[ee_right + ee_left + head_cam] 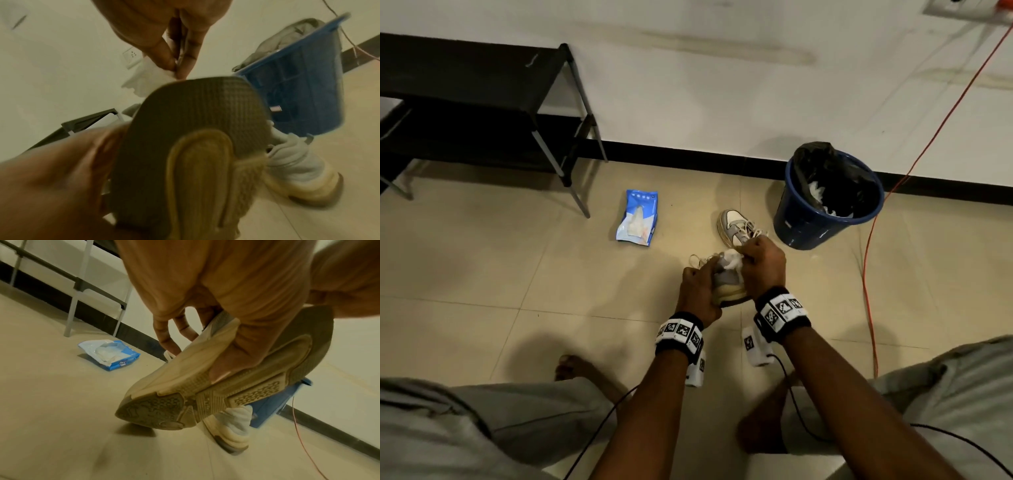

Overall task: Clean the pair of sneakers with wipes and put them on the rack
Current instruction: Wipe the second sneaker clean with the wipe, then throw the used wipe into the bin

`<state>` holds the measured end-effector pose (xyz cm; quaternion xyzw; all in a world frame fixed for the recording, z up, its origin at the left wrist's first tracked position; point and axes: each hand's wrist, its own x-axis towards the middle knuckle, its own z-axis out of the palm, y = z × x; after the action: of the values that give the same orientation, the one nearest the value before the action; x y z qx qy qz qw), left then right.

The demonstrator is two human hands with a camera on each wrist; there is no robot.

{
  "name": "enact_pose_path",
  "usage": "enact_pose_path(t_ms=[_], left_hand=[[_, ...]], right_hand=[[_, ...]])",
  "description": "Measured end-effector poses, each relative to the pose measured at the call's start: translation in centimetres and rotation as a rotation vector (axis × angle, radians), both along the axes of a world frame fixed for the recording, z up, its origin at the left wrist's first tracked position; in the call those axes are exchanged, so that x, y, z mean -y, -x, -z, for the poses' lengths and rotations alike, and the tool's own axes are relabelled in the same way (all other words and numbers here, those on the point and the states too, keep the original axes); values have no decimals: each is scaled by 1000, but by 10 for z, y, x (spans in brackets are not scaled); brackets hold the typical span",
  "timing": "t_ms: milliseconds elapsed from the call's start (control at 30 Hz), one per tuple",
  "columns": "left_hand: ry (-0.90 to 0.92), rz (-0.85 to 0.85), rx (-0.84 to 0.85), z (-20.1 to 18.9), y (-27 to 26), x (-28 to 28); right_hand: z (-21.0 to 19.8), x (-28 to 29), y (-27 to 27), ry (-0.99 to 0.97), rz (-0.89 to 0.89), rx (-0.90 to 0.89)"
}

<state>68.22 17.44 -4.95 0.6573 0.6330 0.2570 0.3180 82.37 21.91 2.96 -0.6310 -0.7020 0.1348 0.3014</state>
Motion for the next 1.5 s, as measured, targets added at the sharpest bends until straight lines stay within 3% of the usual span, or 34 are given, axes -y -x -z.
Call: enact_pose_path(t_ms=[133, 300, 400, 533, 767, 867, 900, 1000, 1067, 1167, 1267, 1500], left_hand=[[19, -63, 39, -2, 5, -2], [10, -84, 63, 5, 6, -10], [-3, -89, 35, 4, 2, -9], [19, -147, 76, 0, 13, -8], [97, -158, -42, -22, 22, -12], [61, -100, -112, -31, 17, -18], [50, -67, -138, -35, 16, -22], [-17, 58, -178, -44, 17, -38], [-68, 138, -226, -42, 21, -44], [-113, 180, -218, -16, 30, -53], [-44, 202, -173, 25, 39, -57], [93, 284, -190, 81, 53, -42]], right_hand=[[1, 13, 7, -27, -86, 25], [19, 48, -17, -65, 88, -218], [22, 50, -2, -60, -99, -105], [29, 46, -27, -88, 102, -133], [19, 48, -10, -193, -81, -96], [19, 47, -6, -142, -89, -54], [23, 46, -7, -82, -46, -134], [33, 30, -8, 271, 78, -676], [44, 29, -7, 435, 93, -799], [72, 26, 0, 555, 69, -730], [105, 23, 12, 677, 77, -656], [196, 28, 22, 798, -39, -221]])
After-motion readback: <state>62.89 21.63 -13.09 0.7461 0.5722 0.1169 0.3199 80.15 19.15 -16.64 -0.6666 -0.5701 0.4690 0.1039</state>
